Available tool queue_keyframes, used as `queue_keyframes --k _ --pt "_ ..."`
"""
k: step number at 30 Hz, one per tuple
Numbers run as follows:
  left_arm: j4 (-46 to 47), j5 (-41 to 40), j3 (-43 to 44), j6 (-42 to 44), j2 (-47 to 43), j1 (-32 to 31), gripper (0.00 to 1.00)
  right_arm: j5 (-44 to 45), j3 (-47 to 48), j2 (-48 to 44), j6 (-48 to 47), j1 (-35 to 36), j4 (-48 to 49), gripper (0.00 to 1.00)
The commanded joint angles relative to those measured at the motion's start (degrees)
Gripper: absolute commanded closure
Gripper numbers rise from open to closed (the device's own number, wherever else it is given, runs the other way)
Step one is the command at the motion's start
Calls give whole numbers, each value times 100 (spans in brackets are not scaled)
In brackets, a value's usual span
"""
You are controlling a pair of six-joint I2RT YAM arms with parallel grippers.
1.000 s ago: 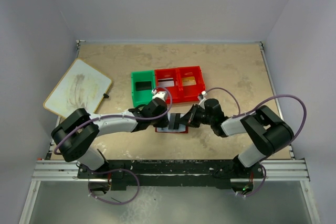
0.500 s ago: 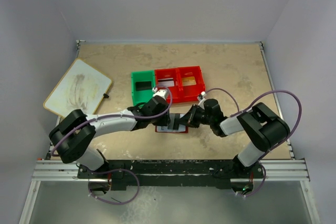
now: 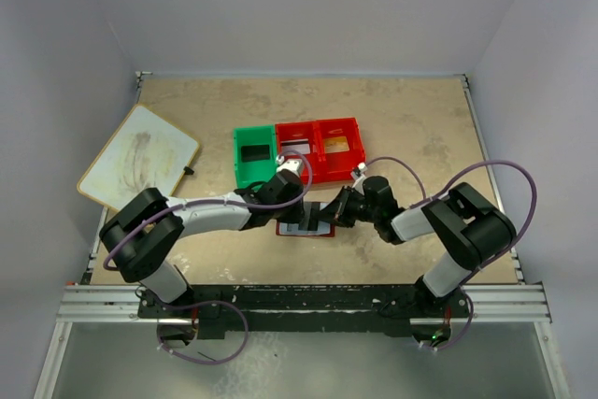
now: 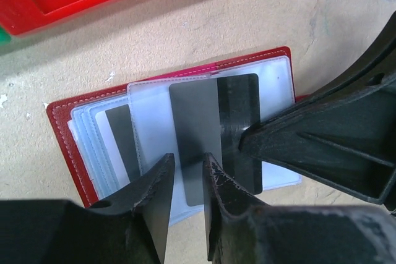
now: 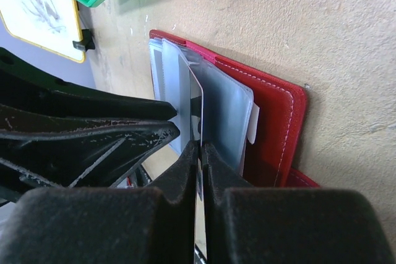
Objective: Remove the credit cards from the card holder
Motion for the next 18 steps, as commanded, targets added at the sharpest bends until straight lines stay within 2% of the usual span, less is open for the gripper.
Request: queue_keyframes --k 1,6,15,18 --pt "-242 -133 -188 134 64 11 80 -6 -55 92 -10 -33 192 94" --pt "-131 -45 -455 50 19 7 87 -117 -65 169 48 -27 535 89" --pt "-317 -177 -411 81 32 9 90 -346 27 497 97 -30 1231 82" --pt "-350 -207 -395 72 -6 11 91 -436 21 478 77 -28 1174 81"
